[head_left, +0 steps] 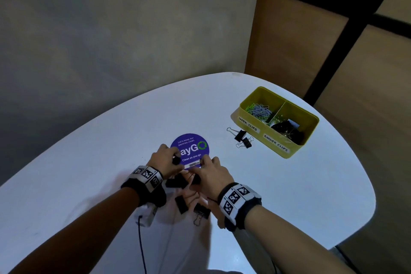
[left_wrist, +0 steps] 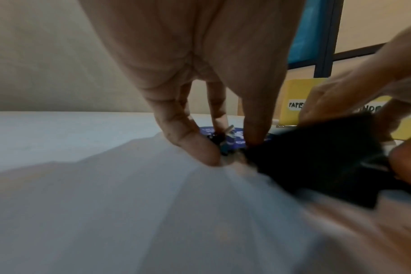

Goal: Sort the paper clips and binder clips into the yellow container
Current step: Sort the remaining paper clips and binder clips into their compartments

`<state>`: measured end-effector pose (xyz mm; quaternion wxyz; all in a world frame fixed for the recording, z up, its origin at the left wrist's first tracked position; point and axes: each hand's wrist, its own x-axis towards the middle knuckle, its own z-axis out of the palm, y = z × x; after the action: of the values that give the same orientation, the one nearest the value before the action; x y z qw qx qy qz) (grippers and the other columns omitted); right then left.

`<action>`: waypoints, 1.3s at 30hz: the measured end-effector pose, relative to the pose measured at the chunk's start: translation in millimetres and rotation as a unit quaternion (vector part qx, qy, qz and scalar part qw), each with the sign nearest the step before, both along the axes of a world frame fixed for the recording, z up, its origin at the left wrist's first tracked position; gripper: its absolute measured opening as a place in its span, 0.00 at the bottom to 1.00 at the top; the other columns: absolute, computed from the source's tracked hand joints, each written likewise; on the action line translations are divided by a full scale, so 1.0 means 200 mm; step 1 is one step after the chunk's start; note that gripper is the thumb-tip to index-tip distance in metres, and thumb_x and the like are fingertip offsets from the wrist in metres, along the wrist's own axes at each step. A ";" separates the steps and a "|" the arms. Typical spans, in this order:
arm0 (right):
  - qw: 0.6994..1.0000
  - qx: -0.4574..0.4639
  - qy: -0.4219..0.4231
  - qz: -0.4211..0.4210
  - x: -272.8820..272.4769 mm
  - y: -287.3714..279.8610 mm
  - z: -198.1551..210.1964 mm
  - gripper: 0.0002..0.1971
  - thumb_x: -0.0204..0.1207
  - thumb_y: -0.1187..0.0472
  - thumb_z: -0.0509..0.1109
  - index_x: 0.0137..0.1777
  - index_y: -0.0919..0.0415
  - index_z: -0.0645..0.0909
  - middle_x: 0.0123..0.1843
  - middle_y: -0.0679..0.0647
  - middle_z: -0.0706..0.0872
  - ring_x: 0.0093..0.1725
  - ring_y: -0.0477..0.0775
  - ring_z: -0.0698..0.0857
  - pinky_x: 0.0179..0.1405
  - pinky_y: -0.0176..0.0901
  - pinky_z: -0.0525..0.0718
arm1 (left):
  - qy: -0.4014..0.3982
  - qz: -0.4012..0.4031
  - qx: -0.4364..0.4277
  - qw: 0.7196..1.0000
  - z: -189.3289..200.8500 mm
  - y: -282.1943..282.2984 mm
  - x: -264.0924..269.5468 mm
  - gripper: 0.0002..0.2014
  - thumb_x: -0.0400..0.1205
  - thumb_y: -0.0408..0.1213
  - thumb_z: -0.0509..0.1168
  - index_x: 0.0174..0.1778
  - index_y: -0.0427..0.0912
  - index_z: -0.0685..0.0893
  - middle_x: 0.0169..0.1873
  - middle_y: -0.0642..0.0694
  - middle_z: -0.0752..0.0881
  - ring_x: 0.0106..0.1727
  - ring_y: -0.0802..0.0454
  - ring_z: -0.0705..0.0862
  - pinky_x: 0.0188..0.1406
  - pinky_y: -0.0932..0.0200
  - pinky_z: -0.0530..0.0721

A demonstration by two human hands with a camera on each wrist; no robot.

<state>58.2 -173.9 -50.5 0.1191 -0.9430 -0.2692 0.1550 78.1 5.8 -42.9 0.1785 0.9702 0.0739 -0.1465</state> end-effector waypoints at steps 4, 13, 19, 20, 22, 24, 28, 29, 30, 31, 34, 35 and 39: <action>1.000 -0.003 0.015 -0.010 0.01 0.00 0.00 0.24 0.76 0.51 0.69 0.71 0.52 0.73 0.66 0.61 0.70 0.63 0.67 0.71 0.56 0.56 0.82 | -0.042 -0.027 -0.055 0.997 0.02 0.03 0.02 0.13 0.71 0.38 0.71 0.50 0.47 0.80 0.48 0.41 0.78 0.52 0.41 0.81 0.48 0.55 0.78; 0.996 -0.049 -0.021 -0.072 0.08 -0.01 -0.06 0.19 0.69 0.49 0.63 0.59 0.51 0.68 0.56 0.57 0.73 0.53 0.64 0.73 0.41 0.46 0.67 | -0.046 -0.273 -0.031 0.960 0.07 0.02 -0.25 0.09 0.80 0.43 0.62 0.55 0.56 0.76 0.55 0.56 0.79 0.52 0.54 0.79 0.47 0.50 0.84; 0.991 -0.018 0.037 -0.127 0.14 -0.06 -0.03 0.21 0.68 0.45 0.68 0.58 0.51 0.69 0.59 0.54 0.71 0.53 0.62 0.71 0.59 0.51 0.72 | -0.084 -0.282 0.044 0.955 -0.08 -0.04 -0.22 0.15 0.81 0.33 0.58 0.60 0.58 0.72 0.57 0.50 0.72 0.47 0.48 0.80 0.36 0.53 0.85; 0.989 0.003 0.058 -0.139 0.15 -0.08 -0.02 0.22 0.67 0.46 0.70 0.58 0.51 0.70 0.60 0.54 0.70 0.55 0.63 0.71 0.59 0.49 0.72 | -0.097 -0.281 0.046 0.954 -0.08 -0.06 -0.21 0.14 0.80 0.32 0.60 0.56 0.56 0.75 0.52 0.49 0.74 0.44 0.49 0.80 0.36 0.54 0.86; 0.983 0.036 0.097 -0.149 0.17 -0.11 -0.01 0.23 0.66 0.50 0.72 0.60 0.51 0.72 0.63 0.54 0.68 0.59 0.63 0.70 0.57 0.47 0.73 | -0.132 -0.287 0.056 0.947 -0.07 -0.09 -0.17 0.09 0.79 0.30 0.63 0.49 0.50 0.79 0.43 0.48 0.78 0.40 0.51 0.78 0.35 0.56 0.87; 0.982 0.053 0.111 -0.145 0.19 -0.15 0.00 0.24 0.65 0.52 0.73 0.61 0.52 0.73 0.64 0.53 0.67 0.61 0.62 0.71 0.54 0.46 0.74 | -0.144 -0.288 0.041 0.946 -0.05 -0.13 -0.14 0.05 0.81 0.33 0.61 0.46 0.45 0.82 0.44 0.45 0.81 0.39 0.49 0.77 0.37 0.53 0.86; 0.986 0.069 0.098 -0.119 0.22 -0.21 -0.01 0.26 0.64 0.52 0.75 0.62 0.55 0.74 0.62 0.53 0.73 0.60 0.61 0.78 0.55 0.49 0.79 | -0.126 -0.269 -0.016 0.955 -0.05 -0.18 -0.12 0.11 0.72 0.40 0.73 0.43 0.39 0.80 0.46 0.38 0.78 0.36 0.40 0.81 0.36 0.50 0.85; 0.986 0.069 0.099 -0.115 0.22 -0.23 -0.01 0.26 0.64 0.52 0.76 0.62 0.55 0.74 0.62 0.53 0.75 0.59 0.60 0.79 0.55 0.48 0.78 | -0.118 -0.266 -0.022 0.956 -0.05 -0.19 -0.11 0.10 0.71 0.36 0.73 0.44 0.37 0.81 0.47 0.36 0.78 0.36 0.38 0.81 0.36 0.49 0.85; 0.986 0.075 0.100 -0.112 0.22 -0.24 -0.01 0.26 0.65 0.52 0.75 0.63 0.56 0.74 0.62 0.53 0.75 0.59 0.59 0.79 0.55 0.46 0.78 | -0.108 -0.267 -0.032 0.957 -0.04 -0.20 -0.11 0.08 0.72 0.32 0.71 0.44 0.36 0.81 0.48 0.35 0.78 0.37 0.37 0.82 0.35 0.49 0.85; 0.984 0.084 0.107 -0.115 0.22 -0.26 -0.01 0.26 0.66 0.52 0.75 0.64 0.56 0.73 0.62 0.53 0.75 0.60 0.58 0.79 0.55 0.45 0.77 | -0.106 -0.258 -0.042 0.959 -0.03 -0.21 -0.10 0.06 0.73 0.29 0.68 0.45 0.35 0.81 0.48 0.35 0.78 0.38 0.36 0.82 0.35 0.49 0.84; 0.973 0.120 0.132 -0.145 0.22 -0.31 -0.02 0.24 0.72 0.51 0.71 0.66 0.56 0.71 0.65 0.54 0.72 0.62 0.57 0.78 0.57 0.44 0.76 | -0.110 -0.195 -0.055 0.973 0.02 -0.22 -0.07 0.07 0.75 0.32 0.60 0.47 0.39 0.80 0.53 0.40 0.77 0.46 0.36 0.81 0.44 0.46 0.83; 0.969 0.133 0.139 -0.154 0.23 -0.33 -0.02 0.23 0.73 0.51 0.69 0.67 0.56 0.70 0.65 0.54 0.72 0.63 0.57 0.78 0.60 0.45 0.76 | -0.106 -0.176 -0.054 0.977 0.04 -0.22 -0.06 0.08 0.75 0.34 0.59 0.47 0.41 0.79 0.53 0.43 0.77 0.48 0.38 0.81 0.47 0.46 0.82; 0.931 0.260 0.157 -0.201 0.24 -0.39 0.00 0.14 0.80 0.58 0.63 0.64 0.56 0.74 0.62 0.54 0.78 0.62 0.51 0.80 0.66 0.46 0.77 | -0.125 -0.143 -0.057 0.980 0.14 -0.22 0.02 0.12 0.74 0.31 0.61 0.53 0.43 0.79 0.54 0.47 0.79 0.52 0.45 0.79 0.50 0.59 0.73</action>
<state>107.0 -251.1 -51.0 0.4293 -0.8771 -0.0832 0.1987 82.2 -38.7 -14.8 0.2184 0.9696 -0.0970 -0.0525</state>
